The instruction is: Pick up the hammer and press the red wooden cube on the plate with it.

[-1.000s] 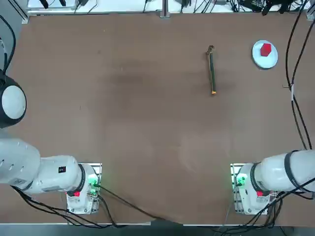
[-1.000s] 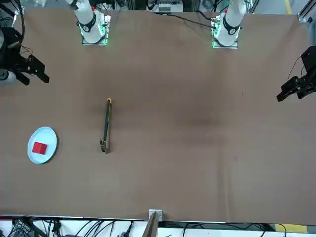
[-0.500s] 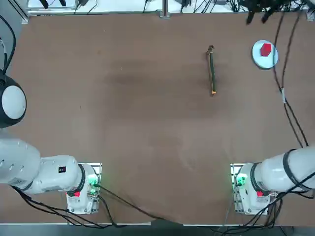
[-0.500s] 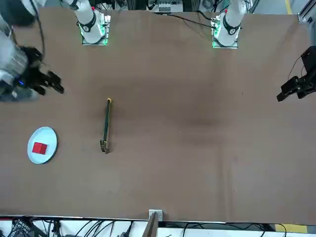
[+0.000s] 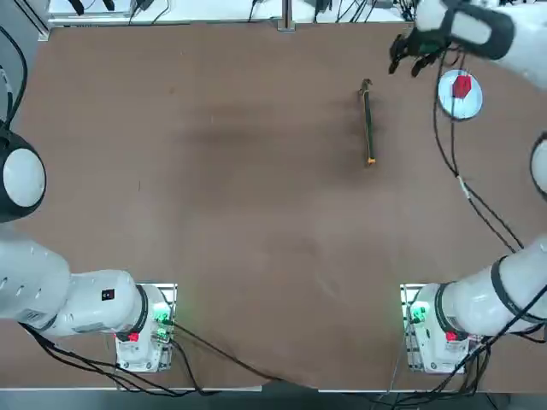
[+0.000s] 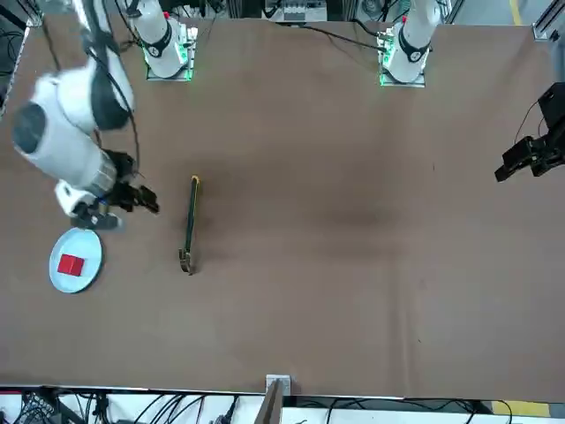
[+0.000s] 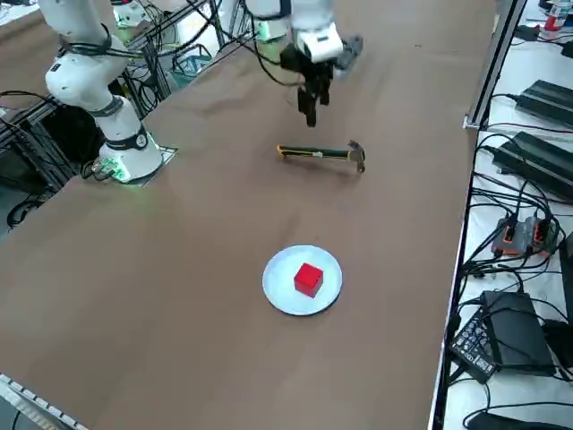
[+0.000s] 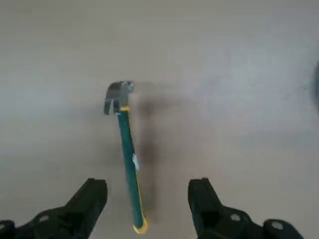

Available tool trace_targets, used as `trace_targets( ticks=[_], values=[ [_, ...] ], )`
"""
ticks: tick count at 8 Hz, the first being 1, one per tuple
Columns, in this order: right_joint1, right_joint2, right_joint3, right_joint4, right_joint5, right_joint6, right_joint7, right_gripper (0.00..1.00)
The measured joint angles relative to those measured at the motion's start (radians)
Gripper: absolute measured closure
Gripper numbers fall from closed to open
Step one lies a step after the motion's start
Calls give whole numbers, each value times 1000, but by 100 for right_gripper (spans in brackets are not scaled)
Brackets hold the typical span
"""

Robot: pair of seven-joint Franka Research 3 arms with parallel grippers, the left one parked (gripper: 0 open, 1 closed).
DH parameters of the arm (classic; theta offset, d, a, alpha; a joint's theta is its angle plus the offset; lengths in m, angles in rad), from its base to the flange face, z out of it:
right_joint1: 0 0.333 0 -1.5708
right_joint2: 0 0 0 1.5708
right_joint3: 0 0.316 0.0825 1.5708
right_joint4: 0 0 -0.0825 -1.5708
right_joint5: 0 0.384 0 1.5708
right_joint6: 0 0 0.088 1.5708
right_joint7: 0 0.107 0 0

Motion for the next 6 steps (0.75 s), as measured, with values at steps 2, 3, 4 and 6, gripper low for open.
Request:
trace_targets(
  ticks=[2, 3, 4, 6],
  values=[
    [58, 56, 1, -70, 0, 192, 85, 0],
    [82, 89, 1, -93, 0, 267, 109, 0],
    [97, 126, 1, -102, 0, 324, 118, 0],
    [102, 194, -1, -109, 0, 427, 123, 0]
  ],
)
